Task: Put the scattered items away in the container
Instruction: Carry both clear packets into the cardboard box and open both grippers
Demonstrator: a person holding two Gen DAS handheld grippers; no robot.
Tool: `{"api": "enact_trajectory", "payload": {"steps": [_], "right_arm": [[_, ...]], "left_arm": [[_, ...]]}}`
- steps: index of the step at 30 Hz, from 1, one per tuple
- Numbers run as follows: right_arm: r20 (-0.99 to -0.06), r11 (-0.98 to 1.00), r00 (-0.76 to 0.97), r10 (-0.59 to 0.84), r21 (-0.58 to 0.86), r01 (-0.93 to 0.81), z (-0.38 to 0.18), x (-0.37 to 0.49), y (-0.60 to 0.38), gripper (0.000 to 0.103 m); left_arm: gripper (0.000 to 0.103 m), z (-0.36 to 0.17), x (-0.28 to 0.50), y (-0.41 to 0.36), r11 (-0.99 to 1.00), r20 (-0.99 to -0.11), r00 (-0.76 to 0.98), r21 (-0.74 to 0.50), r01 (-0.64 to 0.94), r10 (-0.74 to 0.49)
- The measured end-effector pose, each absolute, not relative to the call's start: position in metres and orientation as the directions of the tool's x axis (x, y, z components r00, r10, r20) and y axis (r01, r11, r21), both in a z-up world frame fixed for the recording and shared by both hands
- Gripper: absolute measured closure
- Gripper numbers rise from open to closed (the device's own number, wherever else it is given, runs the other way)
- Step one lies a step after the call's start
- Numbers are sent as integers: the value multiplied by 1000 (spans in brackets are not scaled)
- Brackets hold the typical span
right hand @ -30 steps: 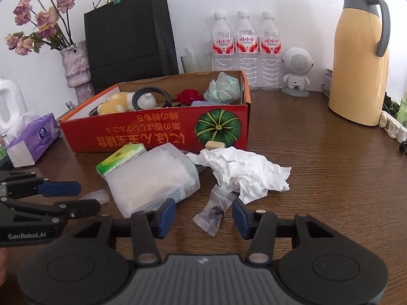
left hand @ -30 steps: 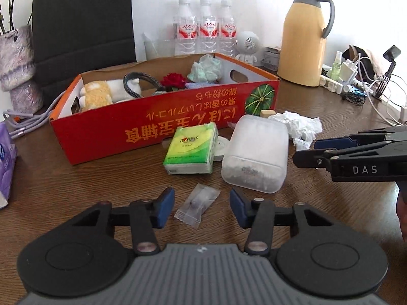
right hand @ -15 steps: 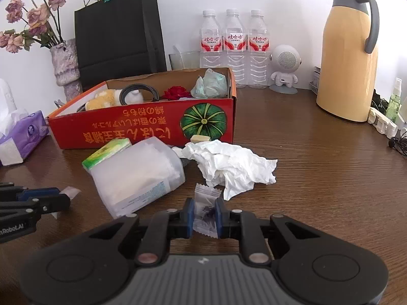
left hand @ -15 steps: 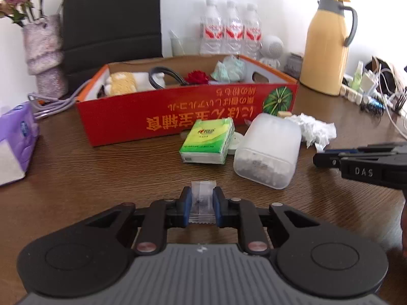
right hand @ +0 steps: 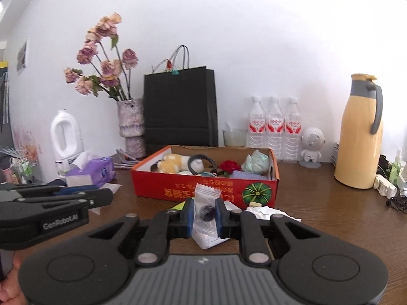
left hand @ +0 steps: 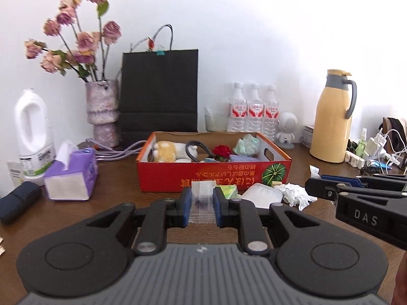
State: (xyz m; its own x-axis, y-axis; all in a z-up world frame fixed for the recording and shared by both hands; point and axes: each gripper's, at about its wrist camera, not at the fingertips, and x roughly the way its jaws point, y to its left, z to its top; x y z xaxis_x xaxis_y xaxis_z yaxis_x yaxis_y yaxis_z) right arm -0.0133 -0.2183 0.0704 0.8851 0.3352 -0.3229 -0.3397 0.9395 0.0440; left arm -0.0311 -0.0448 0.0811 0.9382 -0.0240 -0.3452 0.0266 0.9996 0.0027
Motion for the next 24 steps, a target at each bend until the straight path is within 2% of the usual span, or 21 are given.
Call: {"api": "enact_trajectory", "payload": {"steps": [14,24], "right_arm": [[-227,942,916,330,24,-334,52,-123,-225,87],[-238,948,919,313,18,-318,55,-98,-222,87]], "left_arm": [[84,72,-134,-43,1000,-260,965,11,-11,14],[84,71,-104,-36,1000,-275,962,-7,-8,6]]}}
